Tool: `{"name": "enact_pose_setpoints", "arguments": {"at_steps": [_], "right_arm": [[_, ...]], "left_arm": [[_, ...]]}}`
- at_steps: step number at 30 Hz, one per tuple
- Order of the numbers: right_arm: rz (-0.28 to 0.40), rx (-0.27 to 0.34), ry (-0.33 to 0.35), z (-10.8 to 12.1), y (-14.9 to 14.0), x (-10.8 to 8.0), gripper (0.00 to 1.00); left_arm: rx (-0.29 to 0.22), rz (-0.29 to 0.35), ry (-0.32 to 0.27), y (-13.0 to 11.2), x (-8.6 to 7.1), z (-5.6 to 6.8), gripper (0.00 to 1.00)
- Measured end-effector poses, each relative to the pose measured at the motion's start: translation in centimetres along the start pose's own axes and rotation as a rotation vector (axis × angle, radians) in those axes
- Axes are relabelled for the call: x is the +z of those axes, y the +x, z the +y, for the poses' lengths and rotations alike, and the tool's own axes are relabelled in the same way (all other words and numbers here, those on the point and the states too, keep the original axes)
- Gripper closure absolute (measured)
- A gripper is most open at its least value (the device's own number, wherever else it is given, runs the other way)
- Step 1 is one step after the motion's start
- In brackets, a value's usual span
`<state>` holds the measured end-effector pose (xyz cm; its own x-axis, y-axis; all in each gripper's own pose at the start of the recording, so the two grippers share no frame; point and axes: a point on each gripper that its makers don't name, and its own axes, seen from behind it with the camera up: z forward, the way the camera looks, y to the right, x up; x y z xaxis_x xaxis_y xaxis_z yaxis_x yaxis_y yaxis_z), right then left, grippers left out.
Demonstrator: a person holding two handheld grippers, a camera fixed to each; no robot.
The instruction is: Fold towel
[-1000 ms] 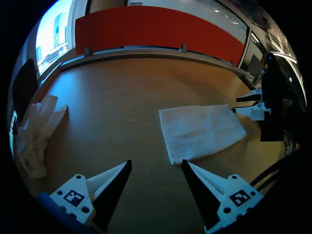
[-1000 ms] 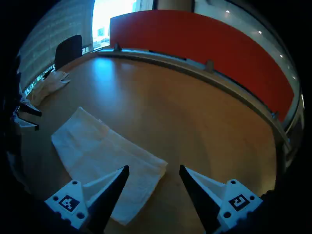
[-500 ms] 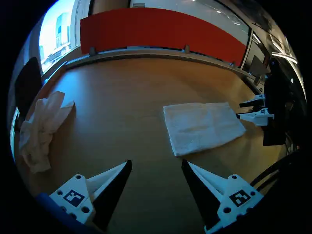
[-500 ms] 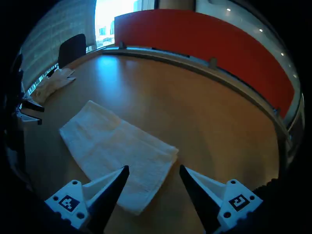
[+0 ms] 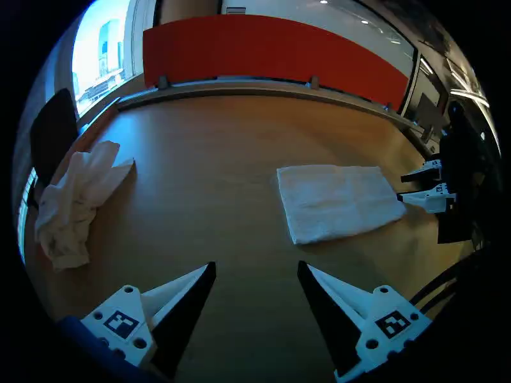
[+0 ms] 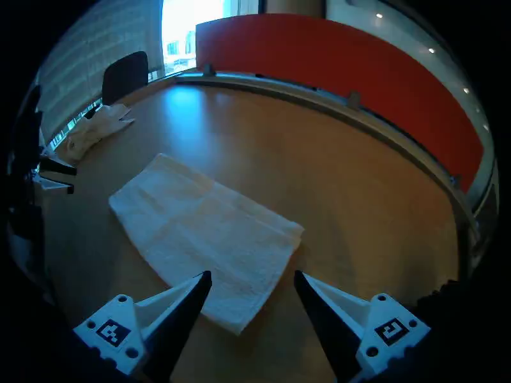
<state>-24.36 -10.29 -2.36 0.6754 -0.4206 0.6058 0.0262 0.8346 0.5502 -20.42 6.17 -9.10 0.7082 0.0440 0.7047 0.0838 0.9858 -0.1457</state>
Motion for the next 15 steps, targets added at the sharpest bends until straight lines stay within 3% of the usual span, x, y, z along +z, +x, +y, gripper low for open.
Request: {"name": "enact_pose_setpoints", "arguments": {"at_steps": [15], "right_arm": [[-0.056, -0.099, 0.113, -1.6, -1.8, -0.9, 0.01]], "left_arm": [[-0.027, 0.065, 0.073, 0.6, -1.2, -2.0, 0.05]]}}
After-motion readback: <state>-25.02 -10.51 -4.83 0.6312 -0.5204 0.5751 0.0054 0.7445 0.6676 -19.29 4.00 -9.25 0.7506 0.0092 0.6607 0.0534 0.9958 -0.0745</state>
